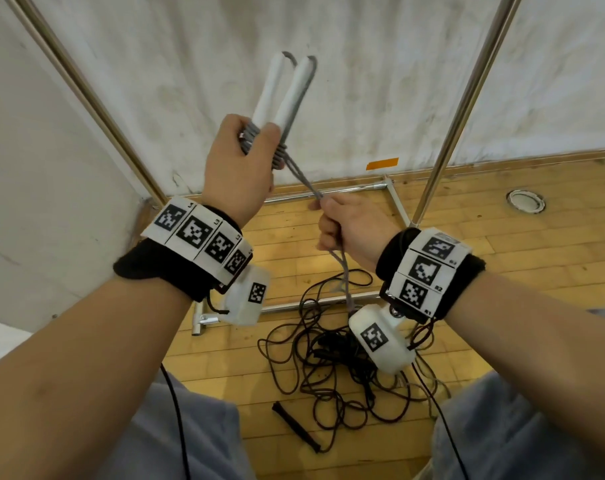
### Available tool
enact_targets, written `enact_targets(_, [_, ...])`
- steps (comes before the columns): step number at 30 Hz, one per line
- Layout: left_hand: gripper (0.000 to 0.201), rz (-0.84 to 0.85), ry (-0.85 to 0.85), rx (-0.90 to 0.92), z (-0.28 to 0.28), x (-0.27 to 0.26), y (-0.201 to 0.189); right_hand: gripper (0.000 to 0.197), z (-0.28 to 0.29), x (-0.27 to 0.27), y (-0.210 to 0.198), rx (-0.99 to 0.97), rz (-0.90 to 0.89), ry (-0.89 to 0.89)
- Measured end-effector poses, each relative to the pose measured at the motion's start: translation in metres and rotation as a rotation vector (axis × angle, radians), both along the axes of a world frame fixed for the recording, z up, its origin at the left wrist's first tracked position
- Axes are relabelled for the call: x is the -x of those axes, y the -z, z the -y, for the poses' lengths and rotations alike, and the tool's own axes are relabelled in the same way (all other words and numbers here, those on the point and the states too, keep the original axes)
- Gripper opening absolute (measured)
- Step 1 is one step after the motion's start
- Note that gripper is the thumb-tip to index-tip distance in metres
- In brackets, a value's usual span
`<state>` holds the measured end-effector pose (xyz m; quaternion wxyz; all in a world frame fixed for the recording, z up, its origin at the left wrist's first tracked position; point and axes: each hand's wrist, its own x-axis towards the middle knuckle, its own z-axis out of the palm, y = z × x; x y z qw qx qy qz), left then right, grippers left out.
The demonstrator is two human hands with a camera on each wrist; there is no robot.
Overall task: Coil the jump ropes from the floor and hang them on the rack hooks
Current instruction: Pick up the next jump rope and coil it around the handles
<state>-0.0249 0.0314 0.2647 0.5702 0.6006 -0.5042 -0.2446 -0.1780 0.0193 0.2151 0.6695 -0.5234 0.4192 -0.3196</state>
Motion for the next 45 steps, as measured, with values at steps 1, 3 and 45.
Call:
enact_targets(1, [0.018,0.119,-0.046,-0.006,0.002,-0.005,0.003,0.021,0.001,0.001,-0.001,0.079,-0.073,0.026])
enact_targets(3, [0.026,0.418,-0.077,-0.048,0.004,-0.015,0.012,0.022,0.003,0.005,-0.003,0.330,-0.325,0.023])
enact_targets(45, [0.023,0.735,0.499,-0.204,-0.028,0.024,0.034,0.029,0.032,0.067,-0.014,0.514,-0.514,-0.185])
